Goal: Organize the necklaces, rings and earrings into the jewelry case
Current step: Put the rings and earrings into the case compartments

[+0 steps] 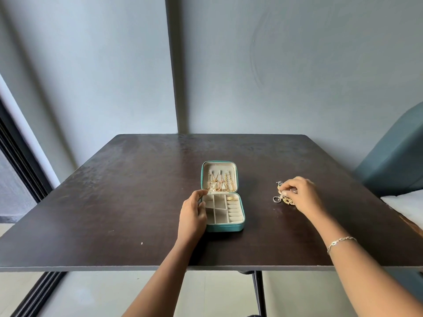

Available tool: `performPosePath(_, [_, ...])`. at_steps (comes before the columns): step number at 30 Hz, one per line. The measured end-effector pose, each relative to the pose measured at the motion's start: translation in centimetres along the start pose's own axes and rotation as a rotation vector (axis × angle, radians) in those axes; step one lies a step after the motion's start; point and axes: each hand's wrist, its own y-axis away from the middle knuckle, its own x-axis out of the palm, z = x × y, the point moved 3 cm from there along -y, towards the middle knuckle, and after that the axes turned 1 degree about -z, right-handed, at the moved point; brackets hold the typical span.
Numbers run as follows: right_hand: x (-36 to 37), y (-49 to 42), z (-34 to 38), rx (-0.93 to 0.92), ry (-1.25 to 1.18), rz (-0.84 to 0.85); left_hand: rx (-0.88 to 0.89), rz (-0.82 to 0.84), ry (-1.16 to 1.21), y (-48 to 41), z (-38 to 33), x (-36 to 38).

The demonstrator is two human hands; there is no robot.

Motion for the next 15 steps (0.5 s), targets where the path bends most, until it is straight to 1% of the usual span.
performPosePath(3, [-0.1,-1.1,-0.1,0.04,0.071,-0.023,-0.004,0.0,-0.001,-0.1,0.1,0.1])
performPosePath(9, [0.3,-2.6,0.4,0.122,0.236,0.026,-0.007,-0.002,0.004,-0.1,0.2,0.1])
performPosePath(15, [0.9,-3.1,0.6,0.177,0.241,0.054,-0.007,-0.002,0.006,-0.1,0.1,0.1])
